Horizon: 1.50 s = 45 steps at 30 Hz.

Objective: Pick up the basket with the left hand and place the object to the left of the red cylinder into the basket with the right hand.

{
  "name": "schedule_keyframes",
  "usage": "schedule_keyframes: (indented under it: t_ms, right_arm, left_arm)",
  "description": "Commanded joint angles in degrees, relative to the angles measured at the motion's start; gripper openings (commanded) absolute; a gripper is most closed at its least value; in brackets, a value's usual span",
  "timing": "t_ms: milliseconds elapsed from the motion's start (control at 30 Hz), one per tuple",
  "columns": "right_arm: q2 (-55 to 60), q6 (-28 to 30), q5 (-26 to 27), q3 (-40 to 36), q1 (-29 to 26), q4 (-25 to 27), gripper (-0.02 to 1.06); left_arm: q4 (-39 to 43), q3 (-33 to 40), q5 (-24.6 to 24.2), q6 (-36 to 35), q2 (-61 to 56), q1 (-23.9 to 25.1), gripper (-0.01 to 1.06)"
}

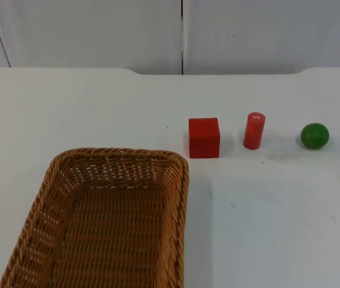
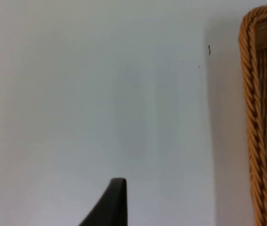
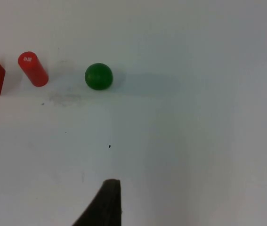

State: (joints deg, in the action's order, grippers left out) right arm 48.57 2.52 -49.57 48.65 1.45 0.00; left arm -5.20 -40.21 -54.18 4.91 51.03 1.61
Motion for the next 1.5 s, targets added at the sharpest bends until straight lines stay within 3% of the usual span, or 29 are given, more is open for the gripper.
schedule_keyframes:
  t_ms: [0,100,400,533,633,1167,1467]
  right_arm:
    - [-0.19,0.43,0.45,0.3,-0.27,0.0,1.05]
    - [-0.19,0.45,0.56,0.3,-0.27,0.0,1.05]
    - [-0.19,0.93,0.54,0.3,-0.27,0.0,1.05]
    - [-0.19,0.93,0.54,0.3,-0.27,0.0,1.05]
    - [-0.19,0.93,0.54,0.3,-0.27,0.0,1.05]
    - [-0.19,0.93,0.92,0.3,-0.27,0.0,1.05]
    - [-0.19,0.93,0.92,0.3,-0.27,0.0,1.05]
  left_arm:
    - [-0.73,-0.73,1.24,0.42,2.86,-0.32,1.05]
    - [-0.49,-0.73,4.97,0.42,9.6,-0.32,1.05]
    - [-0.49,-0.73,10.02,1.16,21.11,-0.32,1.05]
    - [-3.99,-0.73,12.11,4.38,24.5,-0.32,1.05]
    - [-10.34,-0.73,13.72,11.29,27.55,-0.32,1.05]
    - [-24.03,-3.07,14.14,23.54,41.77,-0.32,1.05]
    - [-26.52,-3.07,14.65,24.86,48.54,-0.46,1.05]
